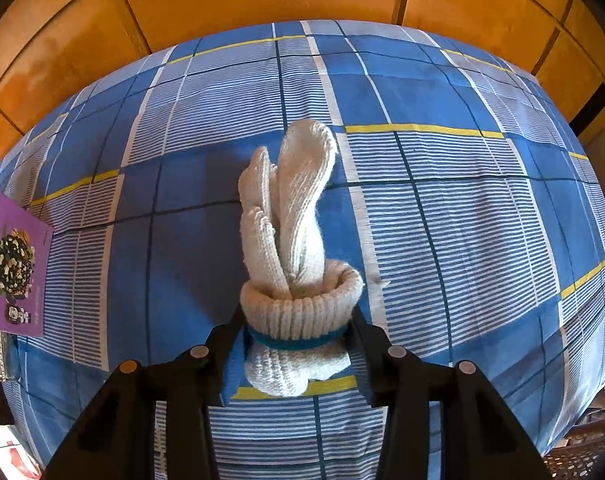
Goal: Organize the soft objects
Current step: 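Carry the blue tissue pack into the gold tray and open the left tool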
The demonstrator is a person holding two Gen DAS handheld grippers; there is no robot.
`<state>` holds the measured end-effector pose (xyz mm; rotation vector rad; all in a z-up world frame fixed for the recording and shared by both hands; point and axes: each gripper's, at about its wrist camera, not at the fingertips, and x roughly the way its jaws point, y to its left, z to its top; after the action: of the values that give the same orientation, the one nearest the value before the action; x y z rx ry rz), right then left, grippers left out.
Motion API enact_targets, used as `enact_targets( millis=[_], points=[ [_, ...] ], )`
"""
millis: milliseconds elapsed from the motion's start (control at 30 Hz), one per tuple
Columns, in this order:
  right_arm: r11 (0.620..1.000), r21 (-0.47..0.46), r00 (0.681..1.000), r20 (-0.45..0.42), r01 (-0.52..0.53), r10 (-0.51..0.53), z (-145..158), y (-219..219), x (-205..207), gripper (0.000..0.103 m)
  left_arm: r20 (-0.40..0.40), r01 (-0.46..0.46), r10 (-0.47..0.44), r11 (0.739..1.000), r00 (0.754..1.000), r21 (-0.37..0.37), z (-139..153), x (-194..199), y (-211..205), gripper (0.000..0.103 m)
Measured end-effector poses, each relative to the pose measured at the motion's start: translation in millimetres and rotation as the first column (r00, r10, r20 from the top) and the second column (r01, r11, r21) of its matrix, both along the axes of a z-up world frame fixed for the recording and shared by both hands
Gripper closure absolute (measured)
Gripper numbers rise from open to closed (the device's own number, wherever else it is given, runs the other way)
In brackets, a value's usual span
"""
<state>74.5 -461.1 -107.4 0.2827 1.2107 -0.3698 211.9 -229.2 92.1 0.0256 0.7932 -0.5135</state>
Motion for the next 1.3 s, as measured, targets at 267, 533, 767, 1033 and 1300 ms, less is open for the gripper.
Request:
enact_targets(
  millis=[267, 533, 767, 1033, 1300],
  points=[
    [0.997, -0.069, 0.999, -0.009, -0.043, 0.042, -3, 16, 2, 0.058, 0.058, -0.254, 0.253, 0.967, 0.966, 0.010, 0, 16, 157, 0.080],
    [0.996, -0.082, 0.999, -0.004, -0.046, 0.046, -5, 21, 4, 0.057, 0.049, -0.358, 0.357, 0.934, 0.933, 0.017, -49, -47, 259, 0.080],
    [0.990, -0.122, 0.998, -0.007, -0.066, 0.066, -2, 28, 0, 0.057, 0.018, -0.421, 0.421, 0.907, 0.907, 0.006, -88, -103, 296, 0.080],
    [0.970, -0.214, 0.993, -0.021, -0.117, 0.115, 1, 50, -3, 0.058, 0.089, -0.464, 0.457, 0.883, 0.885, 0.069, -111, -139, 317, 0.079],
    [0.964, -0.234, 0.992, -0.021, -0.124, 0.123, 2, 54, -6, 0.058, 0.080, -0.465, 0.460, 0.882, 0.884, 0.071, -122, -148, 327, 0.079]
  ],
)
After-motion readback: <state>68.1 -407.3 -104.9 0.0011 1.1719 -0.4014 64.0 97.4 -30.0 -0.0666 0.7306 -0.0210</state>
